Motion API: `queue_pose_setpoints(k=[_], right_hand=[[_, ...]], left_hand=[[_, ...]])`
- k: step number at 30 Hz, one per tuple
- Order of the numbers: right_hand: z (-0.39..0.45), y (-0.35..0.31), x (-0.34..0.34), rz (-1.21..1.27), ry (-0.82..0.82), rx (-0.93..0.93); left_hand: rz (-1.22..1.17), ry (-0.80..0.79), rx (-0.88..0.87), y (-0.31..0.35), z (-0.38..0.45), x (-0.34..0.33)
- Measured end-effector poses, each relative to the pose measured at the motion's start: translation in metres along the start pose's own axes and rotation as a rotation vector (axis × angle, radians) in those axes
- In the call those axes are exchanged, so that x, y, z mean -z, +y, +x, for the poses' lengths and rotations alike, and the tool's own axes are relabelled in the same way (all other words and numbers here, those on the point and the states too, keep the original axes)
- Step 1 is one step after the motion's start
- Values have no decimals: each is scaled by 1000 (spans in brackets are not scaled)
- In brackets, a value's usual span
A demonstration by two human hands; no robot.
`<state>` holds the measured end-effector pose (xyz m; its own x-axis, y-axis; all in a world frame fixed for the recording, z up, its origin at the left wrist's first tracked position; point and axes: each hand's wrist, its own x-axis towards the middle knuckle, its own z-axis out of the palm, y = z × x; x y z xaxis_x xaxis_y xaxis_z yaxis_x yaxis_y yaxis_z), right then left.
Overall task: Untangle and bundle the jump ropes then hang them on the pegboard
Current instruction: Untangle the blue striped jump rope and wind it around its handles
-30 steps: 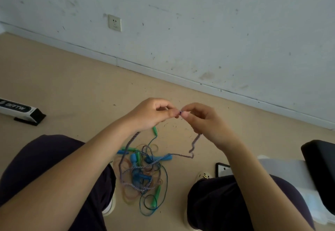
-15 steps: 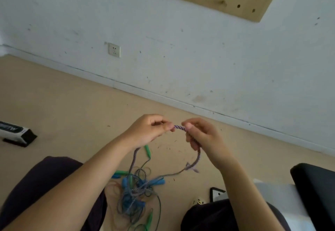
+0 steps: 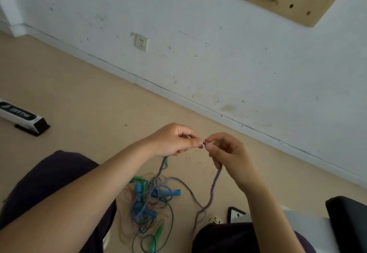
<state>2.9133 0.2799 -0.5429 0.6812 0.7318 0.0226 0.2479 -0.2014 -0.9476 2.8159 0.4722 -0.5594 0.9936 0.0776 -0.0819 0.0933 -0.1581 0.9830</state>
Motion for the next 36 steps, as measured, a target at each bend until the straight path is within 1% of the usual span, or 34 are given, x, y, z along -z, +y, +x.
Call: queue_pose_setpoints(k=[1, 3, 6, 7, 8, 9, 12, 13, 14, 16, 18, 20, 21, 23, 25, 27, 29, 33, 34, 35, 36], right_hand=[[1, 1, -3, -57, -1, -3], [2, 4, -3, -123, 107, -2], [2, 3, 11, -74, 344, 39], [2, 3, 15, -34, 366, 50], [1, 1, 17, 4, 339, 58], [1, 1, 15, 30, 269, 58], [-1, 1, -4, -2, 17, 50], [0, 0, -9, -28, -17, 45], [1, 0, -11, -56, -15, 48], [3, 0, -8, -71, 79, 50], [3, 2, 2, -8, 214, 29], [2, 3, 9, 39, 296, 13], [1, 2, 10, 55, 291, 14], [0, 0, 6, 74, 197, 29], [-1, -2, -3, 58, 91, 27], [-1, -3, -10, 15, 71, 9], [0, -4, -7, -29, 152, 4], [-1, -1, 24, 23, 483, 12], [-2, -1, 31, 46, 519, 19], [-4, -1, 33, 67, 510, 23], [-6, -1, 33, 84, 462, 29]], left_hand=[[6, -13, 5, 0, 0, -1], [16, -9, 7, 0, -1, 1], [19, 42, -19, 0, -1, 10], [3, 60, -30, 0, 0, 11], [-13, 70, -38, -1, 0, 11], [-23, 70, -44, -2, 1, 9], [-33, 22, -51, -3, 1, 0], [-27, 12, -47, -3, 1, -1], [-17, 8, -43, -3, 1, -1], [-16, 16, -36, -1, -1, 5], [-32, 54, -30, 1, -3, 13], [-24, 111, -26, 1, -3, 18], [-21, 132, -27, 1, -3, 18], [-25, 129, -34, -1, -1, 12], [-29, 81, -43, -2, -1, 3], [-11, 39, -41, -1, -1, -3], [8, 36, -25, 0, -2, 0], [31, 142, -22, 5, -6, 19], [23, 172, -32, 5, -6, 22], [16, 195, -45, 4, -6, 23], [8, 202, -55, 4, -6, 22]])
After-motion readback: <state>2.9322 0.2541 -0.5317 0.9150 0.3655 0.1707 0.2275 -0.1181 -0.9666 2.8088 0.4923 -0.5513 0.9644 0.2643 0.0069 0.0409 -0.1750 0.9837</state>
